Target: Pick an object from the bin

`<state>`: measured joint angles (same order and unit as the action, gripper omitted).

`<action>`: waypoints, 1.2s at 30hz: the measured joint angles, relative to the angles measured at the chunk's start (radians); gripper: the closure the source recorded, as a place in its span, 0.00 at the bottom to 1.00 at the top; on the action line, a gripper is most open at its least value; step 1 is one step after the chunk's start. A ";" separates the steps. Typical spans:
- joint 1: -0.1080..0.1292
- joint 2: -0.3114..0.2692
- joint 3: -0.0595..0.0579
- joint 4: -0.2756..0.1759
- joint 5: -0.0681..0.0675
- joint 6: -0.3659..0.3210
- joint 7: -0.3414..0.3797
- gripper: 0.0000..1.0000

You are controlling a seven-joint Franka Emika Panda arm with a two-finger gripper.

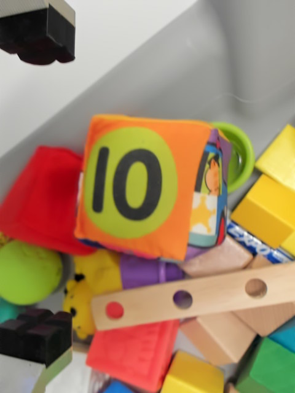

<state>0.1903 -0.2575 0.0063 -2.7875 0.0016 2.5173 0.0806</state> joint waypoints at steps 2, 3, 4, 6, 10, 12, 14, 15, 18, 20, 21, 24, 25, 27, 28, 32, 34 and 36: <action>0.000 0.023 0.000 -0.006 0.000 0.030 0.000 0.00; 0.000 0.033 0.000 -0.009 0.000 0.045 0.000 0.00; 0.000 0.044 0.000 -0.011 0.000 0.059 0.000 0.00; 0.000 0.062 0.000 -0.013 0.000 0.080 0.000 0.00; 0.000 0.116 0.000 -0.017 0.000 0.136 0.000 0.00; 0.000 0.142 0.000 -0.018 0.000 0.164 0.000 0.00; 0.000 0.167 0.000 -0.018 0.000 0.189 0.000 0.00; 0.000 0.173 0.000 -0.018 0.000 0.195 0.000 0.00; 0.000 0.207 0.000 -0.019 0.000 0.230 0.000 0.00; 0.000 0.227 0.000 -0.019 0.000 0.250 -0.001 0.00; 0.000 0.231 0.000 -0.019 0.000 0.254 -0.001 0.00; 0.000 0.254 0.000 -0.019 0.000 0.279 -0.001 0.00; 0.000 0.262 0.000 -0.019 0.000 0.286 -0.001 0.00; 0.000 0.274 0.000 -0.019 0.000 0.298 -0.001 0.00; 0.000 0.277 0.000 -0.019 0.000 0.301 -0.001 0.00; 0.000 0.292 0.000 -0.019 0.000 0.316 -0.001 0.00; 0.000 0.294 0.000 -0.018 0.000 0.319 -0.001 1.00; 0.000 0.294 0.000 -0.018 0.000 0.320 -0.001 1.00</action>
<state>0.1903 0.0367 0.0061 -2.8060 0.0016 2.8370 0.0800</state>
